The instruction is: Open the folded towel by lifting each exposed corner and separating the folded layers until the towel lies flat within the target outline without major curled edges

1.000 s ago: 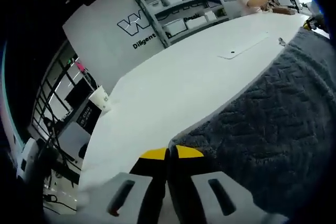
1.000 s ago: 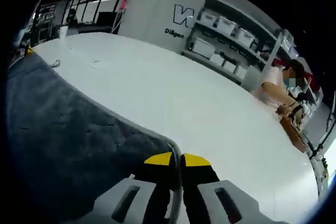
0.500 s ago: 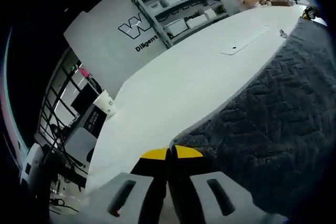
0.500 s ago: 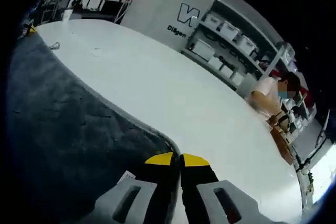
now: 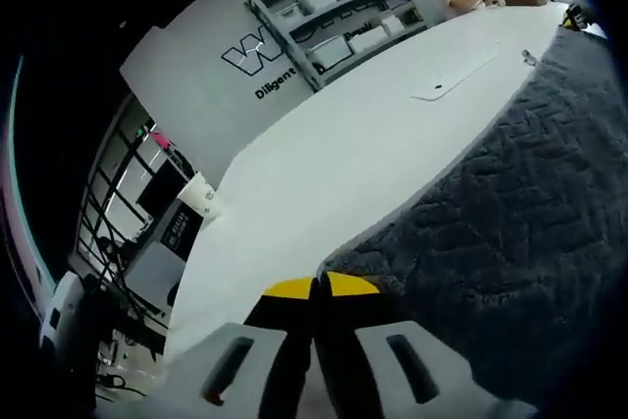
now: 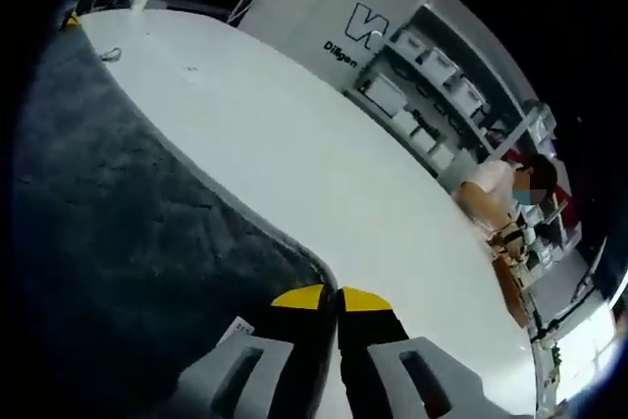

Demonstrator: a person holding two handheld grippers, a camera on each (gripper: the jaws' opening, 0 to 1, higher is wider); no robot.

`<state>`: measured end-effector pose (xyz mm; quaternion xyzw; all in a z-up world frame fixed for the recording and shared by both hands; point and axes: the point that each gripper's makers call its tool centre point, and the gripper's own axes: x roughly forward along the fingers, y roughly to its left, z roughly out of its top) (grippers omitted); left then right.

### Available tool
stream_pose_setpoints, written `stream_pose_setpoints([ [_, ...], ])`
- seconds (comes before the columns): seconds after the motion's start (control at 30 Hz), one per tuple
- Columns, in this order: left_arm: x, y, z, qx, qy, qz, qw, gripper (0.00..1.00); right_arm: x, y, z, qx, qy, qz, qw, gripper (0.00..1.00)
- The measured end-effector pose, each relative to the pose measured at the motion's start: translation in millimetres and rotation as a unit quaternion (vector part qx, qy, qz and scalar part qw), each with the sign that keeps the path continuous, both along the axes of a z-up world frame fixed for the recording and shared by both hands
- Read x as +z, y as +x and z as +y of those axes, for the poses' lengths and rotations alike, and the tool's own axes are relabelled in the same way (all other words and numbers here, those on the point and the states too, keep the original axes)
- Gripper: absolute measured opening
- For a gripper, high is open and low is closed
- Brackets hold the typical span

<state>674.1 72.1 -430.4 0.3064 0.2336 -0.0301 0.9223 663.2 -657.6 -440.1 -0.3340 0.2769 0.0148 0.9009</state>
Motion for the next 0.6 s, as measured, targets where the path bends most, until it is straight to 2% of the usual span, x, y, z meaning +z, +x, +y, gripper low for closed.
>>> stream_pose_setpoints([
  [0.17,0.3,0.4,-1,-0.004,0.004,0.000,1.0000,0.02,1.0,0,-1,-0.002,0.014,-0.002,0.9999,0.00],
  [0.3,1.0,0.2,0,-0.002,-0.023,-0.003,0.9997,0.03,2.3,-2,1,-0.007,0.047,-0.004,0.9989,0.00],
  [0.5,1.4,-2.8,0,0.009,-0.095,0.000,0.9954,0.06,10.5,-3,-4,-0.027,0.063,-0.017,0.9975,0.16],
  [0.53,2.1,-3.4,1,0.013,-0.106,0.001,0.9943,0.07,13.9,-3,-6,-0.037,0.074,-0.029,0.9961,0.20],
  [0.6,3.7,-4.4,4,0.021,-0.116,0.002,0.9930,0.11,15.8,-4,-8,-0.044,0.085,-0.029,0.9950,0.27],
])
